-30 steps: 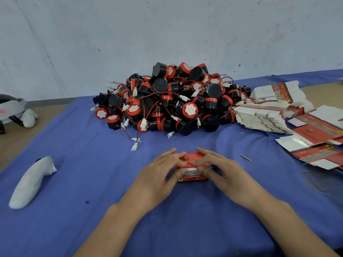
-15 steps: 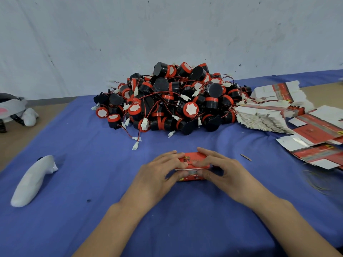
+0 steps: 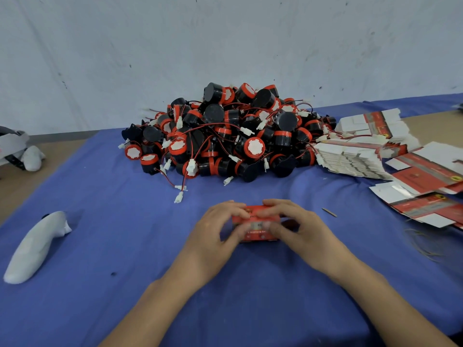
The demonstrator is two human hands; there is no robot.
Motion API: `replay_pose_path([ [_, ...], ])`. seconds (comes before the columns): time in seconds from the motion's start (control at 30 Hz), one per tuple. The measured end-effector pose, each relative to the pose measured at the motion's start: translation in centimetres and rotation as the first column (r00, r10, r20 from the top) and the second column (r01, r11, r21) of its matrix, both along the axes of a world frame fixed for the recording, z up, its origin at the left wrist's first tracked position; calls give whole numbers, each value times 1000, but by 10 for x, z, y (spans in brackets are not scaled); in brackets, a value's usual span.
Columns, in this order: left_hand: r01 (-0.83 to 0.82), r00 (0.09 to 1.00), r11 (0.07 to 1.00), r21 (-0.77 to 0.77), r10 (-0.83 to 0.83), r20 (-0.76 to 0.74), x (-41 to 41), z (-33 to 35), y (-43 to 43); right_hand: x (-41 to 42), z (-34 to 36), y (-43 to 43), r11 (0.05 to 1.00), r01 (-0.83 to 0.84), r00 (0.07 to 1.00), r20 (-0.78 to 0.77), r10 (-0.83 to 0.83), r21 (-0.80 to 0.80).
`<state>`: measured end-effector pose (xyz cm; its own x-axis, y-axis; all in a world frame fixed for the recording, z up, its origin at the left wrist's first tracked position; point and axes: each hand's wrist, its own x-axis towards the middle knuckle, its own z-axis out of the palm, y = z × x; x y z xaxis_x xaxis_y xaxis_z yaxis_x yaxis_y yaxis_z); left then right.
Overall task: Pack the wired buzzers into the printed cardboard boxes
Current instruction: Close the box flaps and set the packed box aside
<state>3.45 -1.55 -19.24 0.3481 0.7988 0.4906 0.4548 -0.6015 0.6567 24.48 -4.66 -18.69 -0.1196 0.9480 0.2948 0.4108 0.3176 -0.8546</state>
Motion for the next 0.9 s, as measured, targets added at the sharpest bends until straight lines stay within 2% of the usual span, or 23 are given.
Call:
replay_pose_path([
  [0.07,0,973,992,-126,29,228,6,13,-3,-8,10,0,999,32,986,-167,-30,14],
  [0.13,52,917,981,-188,28,397,16,25,-9,-21,15,0,999,44,940,-338,-36,15],
  [0.2,77,879,976,-206,31,475,28,29,-16,-38,14,-2,1000,23,887,-460,-26,-12],
  [0.3,-21,850,986,-164,104,516,42,31,-20,-60,14,-8,1000,-3,809,-588,-1,-7],
  [0.43,-86,832,990,-112,134,538,47,35,-16,-69,18,-5,995,98,771,-633,-61,23],
  [0.73,-132,754,974,-184,219,619,55,39,-15,-75,25,-2,985,170,732,-668,-136,-14],
  [0.8,-147,702,972,-184,233,673,57,45,-17,-77,26,-3,983,184,730,-668,-144,-11],
  [0.9,-188,578,961,-205,277,768,59,57,-16,-85,29,-6,982,186,697,-699,-158,-36],
])
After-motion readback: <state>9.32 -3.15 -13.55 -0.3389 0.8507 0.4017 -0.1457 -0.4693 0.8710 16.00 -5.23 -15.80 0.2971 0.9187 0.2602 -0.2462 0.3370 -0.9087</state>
